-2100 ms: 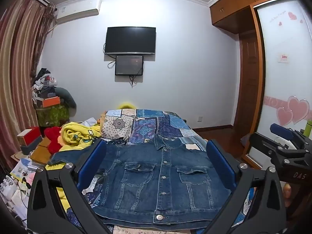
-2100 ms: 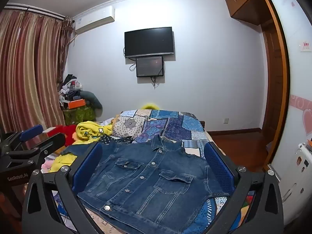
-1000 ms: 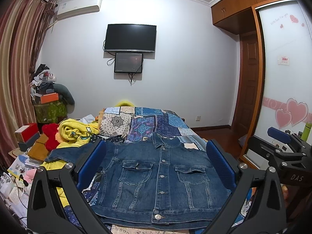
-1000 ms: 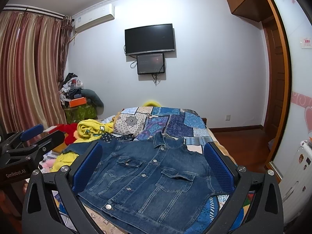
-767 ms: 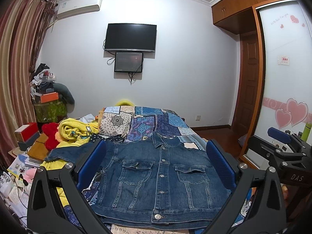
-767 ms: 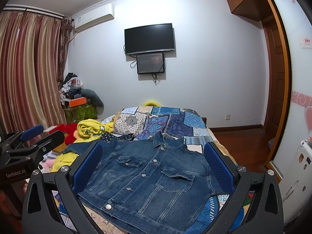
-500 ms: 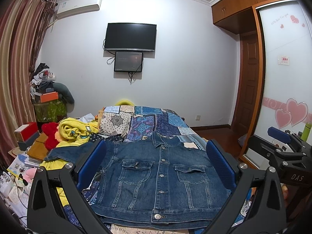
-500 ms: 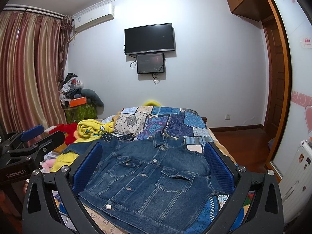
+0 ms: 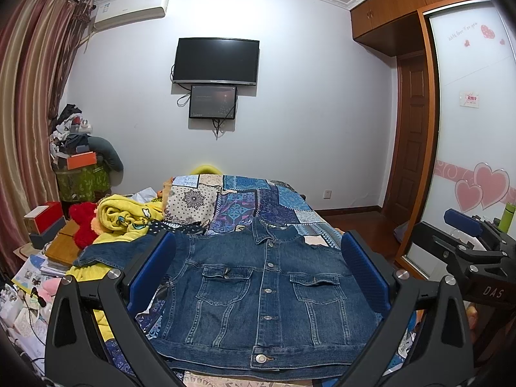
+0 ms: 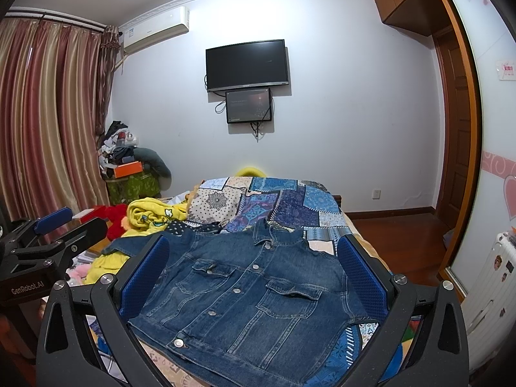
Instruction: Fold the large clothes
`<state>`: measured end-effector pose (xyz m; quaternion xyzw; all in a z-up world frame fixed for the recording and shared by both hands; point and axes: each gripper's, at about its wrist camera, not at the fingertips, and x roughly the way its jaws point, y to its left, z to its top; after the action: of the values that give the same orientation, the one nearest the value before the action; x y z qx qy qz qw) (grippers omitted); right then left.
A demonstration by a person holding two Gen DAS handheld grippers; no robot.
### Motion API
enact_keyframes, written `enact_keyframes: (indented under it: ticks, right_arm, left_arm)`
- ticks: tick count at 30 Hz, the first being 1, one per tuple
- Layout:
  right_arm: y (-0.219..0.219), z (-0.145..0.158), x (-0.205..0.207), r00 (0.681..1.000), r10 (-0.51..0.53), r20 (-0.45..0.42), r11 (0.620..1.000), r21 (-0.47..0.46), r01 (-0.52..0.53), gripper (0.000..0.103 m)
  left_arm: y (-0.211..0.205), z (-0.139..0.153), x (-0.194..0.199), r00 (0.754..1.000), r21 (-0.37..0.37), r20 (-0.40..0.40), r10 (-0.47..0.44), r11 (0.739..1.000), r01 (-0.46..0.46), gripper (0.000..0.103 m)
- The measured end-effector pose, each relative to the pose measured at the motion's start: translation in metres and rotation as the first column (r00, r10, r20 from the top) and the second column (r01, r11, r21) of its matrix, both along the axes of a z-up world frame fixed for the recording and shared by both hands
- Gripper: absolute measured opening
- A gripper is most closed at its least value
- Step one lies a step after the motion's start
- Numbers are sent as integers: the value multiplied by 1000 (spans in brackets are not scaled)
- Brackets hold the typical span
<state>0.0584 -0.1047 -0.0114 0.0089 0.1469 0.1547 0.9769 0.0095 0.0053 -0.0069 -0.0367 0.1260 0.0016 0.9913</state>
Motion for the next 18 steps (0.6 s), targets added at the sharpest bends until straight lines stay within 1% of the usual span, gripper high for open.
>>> enact_keyframes:
  ticks: [12, 18]
  right_arm:
    - [-1, 1, 2, 1000, -2, -10, 1000, 0, 2, 103]
    - [0, -2, 7, 1000, -6, -25, 1000, -1, 6, 103]
  left_arm:
    - [3, 3, -2, 1000, 2, 1, 5, 1000, -5, 103]
    - [5, 0, 3, 1000, -6, -12, 6, 1000, -6, 103]
